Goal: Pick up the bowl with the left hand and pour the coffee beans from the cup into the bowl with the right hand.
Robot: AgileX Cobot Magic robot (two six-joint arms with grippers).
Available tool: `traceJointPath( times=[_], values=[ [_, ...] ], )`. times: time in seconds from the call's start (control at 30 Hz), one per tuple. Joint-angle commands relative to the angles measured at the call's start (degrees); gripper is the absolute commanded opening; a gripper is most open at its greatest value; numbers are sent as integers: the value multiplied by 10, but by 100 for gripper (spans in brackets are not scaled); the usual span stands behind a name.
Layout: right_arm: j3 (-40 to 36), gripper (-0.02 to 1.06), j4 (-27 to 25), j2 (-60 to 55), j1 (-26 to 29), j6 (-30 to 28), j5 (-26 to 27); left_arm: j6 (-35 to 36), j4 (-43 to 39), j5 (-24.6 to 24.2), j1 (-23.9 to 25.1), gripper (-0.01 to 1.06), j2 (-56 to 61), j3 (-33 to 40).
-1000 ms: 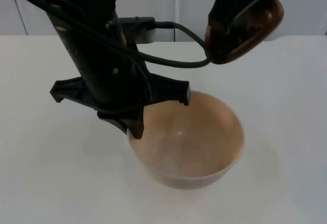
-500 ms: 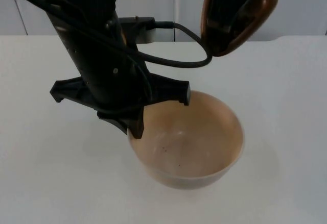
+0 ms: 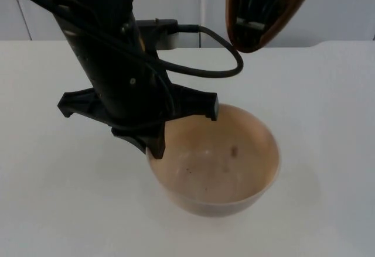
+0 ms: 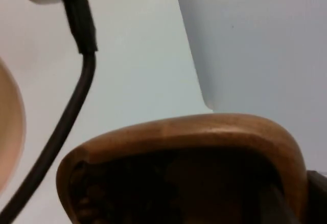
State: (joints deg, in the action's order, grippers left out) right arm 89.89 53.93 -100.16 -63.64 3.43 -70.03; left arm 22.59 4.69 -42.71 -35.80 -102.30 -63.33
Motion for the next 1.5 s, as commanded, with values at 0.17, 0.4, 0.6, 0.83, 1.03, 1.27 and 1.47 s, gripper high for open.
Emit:
traceJointPath(
  times=[0.17, 0.4, 0.6, 0.83, 1.03, 1.27, 1.47],
  values=[
    [4, 0, 48, -13, -26, -34, 1, 5, 8, 7, -2, 0, 6, 2],
    [4, 0, 76, -37, -31, -41, 1, 5, 8, 7, -2, 0, 6, 2],
    [4, 0, 119, -37, -44, -45, 1, 5, 11, 7, -2, 0, 6, 2],
    [4, 0, 122, -37, -56, -57, 1, 5, 10, 8, -2, 0, 6, 2],
    [4, 0, 133, -37, -57, -76, 1, 5, 10, 9, -2, 0, 6, 2],
    [4, 0, 135, -37, -57, -96, 1, 5, 10, 10, -2, 0, 6, 2],
    [4, 0, 139, -37, -70, -108, 1, 5, 10, 10, -2, 0, 6, 2]
  ],
)
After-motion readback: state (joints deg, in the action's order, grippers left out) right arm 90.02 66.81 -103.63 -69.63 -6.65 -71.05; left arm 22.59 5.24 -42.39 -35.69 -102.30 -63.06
